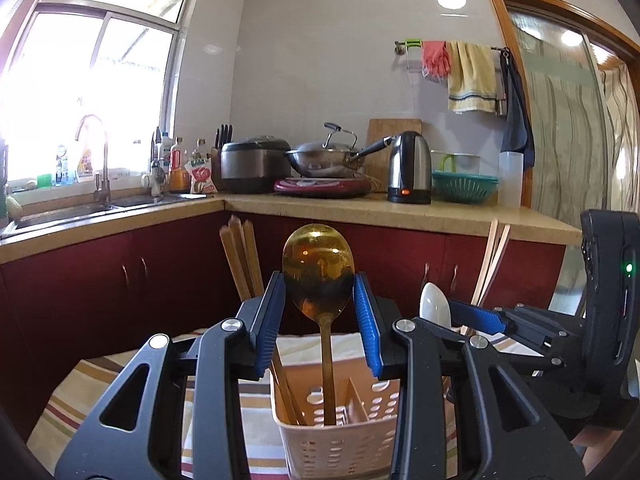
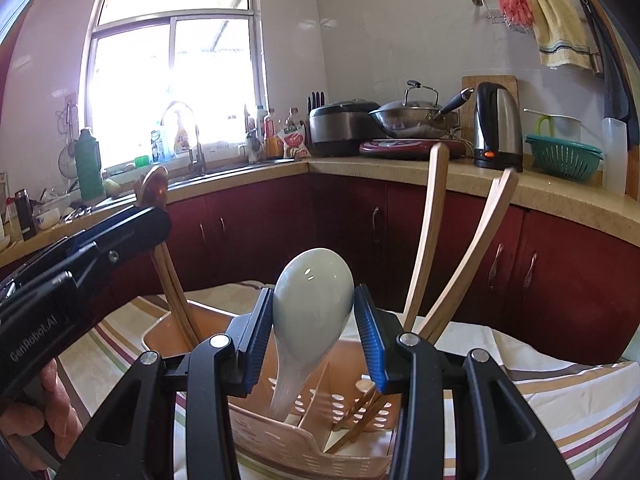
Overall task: Organize utensils
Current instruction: 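Lower the gold spoon into the holder while the right tool lowers the white spoon, then open the left tool while the right tool opens, releasing both spoons into the holder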
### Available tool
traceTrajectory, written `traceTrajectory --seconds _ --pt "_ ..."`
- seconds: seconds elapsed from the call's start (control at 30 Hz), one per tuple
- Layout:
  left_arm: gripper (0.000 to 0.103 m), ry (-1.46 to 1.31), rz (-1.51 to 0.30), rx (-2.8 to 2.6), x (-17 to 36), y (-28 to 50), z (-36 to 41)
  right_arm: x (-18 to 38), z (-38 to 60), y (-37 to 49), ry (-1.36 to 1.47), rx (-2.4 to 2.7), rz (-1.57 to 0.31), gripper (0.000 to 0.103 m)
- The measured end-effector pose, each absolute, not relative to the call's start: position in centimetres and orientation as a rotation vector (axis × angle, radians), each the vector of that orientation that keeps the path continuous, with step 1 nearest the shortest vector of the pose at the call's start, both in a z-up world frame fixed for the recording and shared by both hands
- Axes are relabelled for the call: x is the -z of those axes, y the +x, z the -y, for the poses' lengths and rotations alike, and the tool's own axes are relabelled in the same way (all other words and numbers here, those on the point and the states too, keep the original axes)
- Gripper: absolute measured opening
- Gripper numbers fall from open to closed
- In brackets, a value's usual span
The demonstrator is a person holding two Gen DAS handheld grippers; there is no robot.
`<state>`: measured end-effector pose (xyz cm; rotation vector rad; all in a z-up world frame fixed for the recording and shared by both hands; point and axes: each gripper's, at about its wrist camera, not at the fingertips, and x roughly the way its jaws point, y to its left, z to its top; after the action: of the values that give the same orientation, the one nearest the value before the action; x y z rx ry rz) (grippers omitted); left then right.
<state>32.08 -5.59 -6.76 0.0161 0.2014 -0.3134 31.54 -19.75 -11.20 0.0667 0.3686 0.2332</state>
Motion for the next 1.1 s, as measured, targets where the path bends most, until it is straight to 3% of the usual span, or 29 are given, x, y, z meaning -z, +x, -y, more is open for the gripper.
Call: traceTrajectory --seconds 1.1 --pt "0.035 0.016 -0.305 0.299 10.8 33.4 4.5 12.7 18.4 31.8 0.007 -0.254 -0.397 0.040"
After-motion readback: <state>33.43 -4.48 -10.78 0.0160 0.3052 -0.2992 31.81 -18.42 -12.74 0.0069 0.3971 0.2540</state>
